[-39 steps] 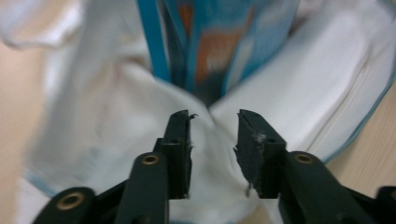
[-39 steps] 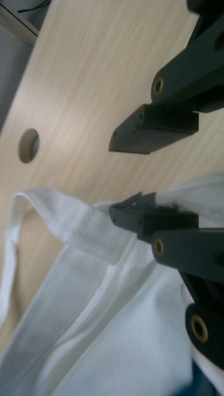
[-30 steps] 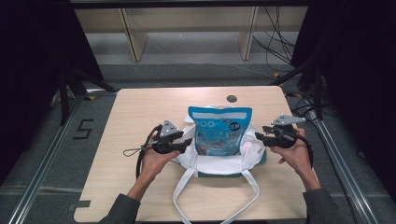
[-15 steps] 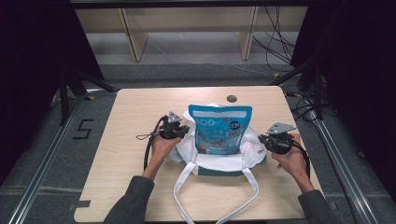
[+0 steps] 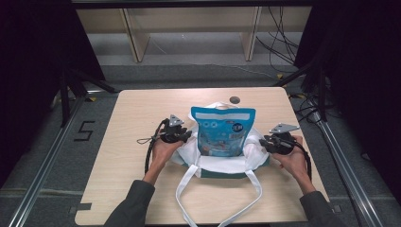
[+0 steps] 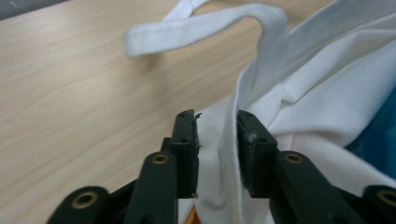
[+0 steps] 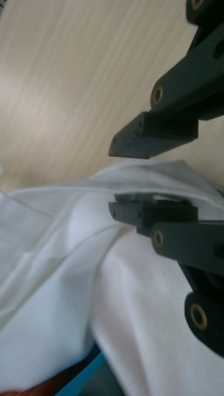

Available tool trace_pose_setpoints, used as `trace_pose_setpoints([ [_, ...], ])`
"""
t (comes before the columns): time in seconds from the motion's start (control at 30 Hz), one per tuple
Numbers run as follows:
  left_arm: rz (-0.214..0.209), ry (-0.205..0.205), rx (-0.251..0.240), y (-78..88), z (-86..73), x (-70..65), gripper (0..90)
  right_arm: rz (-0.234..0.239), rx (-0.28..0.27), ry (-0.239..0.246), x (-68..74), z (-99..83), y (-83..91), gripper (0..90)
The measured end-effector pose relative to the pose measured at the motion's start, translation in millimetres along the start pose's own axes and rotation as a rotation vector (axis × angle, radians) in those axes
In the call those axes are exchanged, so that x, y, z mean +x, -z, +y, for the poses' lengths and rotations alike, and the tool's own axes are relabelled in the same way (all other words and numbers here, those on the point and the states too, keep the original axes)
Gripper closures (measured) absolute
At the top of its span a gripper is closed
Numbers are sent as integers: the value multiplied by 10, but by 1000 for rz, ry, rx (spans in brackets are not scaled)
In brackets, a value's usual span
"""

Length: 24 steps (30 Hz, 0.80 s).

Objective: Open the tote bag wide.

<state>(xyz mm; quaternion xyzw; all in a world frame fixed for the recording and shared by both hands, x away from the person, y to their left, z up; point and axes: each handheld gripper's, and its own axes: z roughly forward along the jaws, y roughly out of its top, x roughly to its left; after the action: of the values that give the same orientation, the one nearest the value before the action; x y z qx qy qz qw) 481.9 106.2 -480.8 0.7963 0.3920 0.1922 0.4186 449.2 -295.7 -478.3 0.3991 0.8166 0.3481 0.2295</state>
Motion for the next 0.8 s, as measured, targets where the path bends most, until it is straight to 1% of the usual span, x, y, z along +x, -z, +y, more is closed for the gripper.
trace_pose_setpoints([
  [0.03,0,0,0,0,0,0,655,0,0,0,0,0,0,670],
  [0.07,0,9,-25,82,30,-16,640,4,-37,-10,-18,40,99,644],
  [0.1,0,22,-41,131,45,-23,627,6,-59,-14,-29,62,150,635],
  [0.13,0,22,-41,131,45,-23,617,6,-59,-14,-29,62,150,635],
  [0.17,-3,15,-50,196,68,-19,618,37,-82,-74,11,108,278,632],
  [0.2,-7,30,-76,252,86,-42,618,37,-82,-74,11,108,278,632],
  [0.23,-4,12,-85,320,98,-53,621,50,-98,-85,27,126,333,630],
  [0.27,-13,1,-80,391,99,-72,627,65,-116,-68,25,138,375,630],
  [0.3,-18,-2,-86,454,92,-104,636,84,-123,-73,55,144,421,636],
  [0.33,-35,-5,-87,509,76,-128,650,108,-128,-69,96,146,459,646],
  [0.37,-50,-8,-89,555,51,-154,662,115,-115,-58,151,144,487,654],
  [0.4,-68,-20,-79,596,19,-174,682,128,-101,-55,217,139,509,666],
  [0.43,-92,-8,-77,613,-26,-213,714,166,-77,-37,323,122,537,697],
  [0.47,-109,-11,-65,632,-73,-247,714,166,-77,-37,323,122,537,697],
  [0.5,-142,-22,-46,643,-154,-318,738,201,-62,-3,454,76,550,728],
  [0.53,-142,-22,-46,643,-154,-318,747,201,-62,-3,454,76,550,728],
  [0.57,-156,-49,-28,642,-186,-343,747,216,-49,44,501,52,549,759],
  [0.6,-168,-60,-11,636,-218,-371,754,222,-9,90,624,-6,555,783],
  [0.63,-197,-41,4,600,-279,-451,759,230,10,96,674,-35,549,799],
  [0.67,-197,-41,4,600,-279,-451,759,230,10,96,674,-35,549,799],
  [0.7,-204,-59,13,574,-304,-484,759,222,32,90,777,-100,491,814],
  [0.73,-206,-66,32,542,-332,-525,759,222,32,90,777,-100,491,814],
  [0.77,-205,-94,55,504,-359,-552,758,213,71,138,765,-107,466,817],
  [0.8,-208,-93,63,451,-396,-588,764,189,103,139,805,-153,353,826],
])
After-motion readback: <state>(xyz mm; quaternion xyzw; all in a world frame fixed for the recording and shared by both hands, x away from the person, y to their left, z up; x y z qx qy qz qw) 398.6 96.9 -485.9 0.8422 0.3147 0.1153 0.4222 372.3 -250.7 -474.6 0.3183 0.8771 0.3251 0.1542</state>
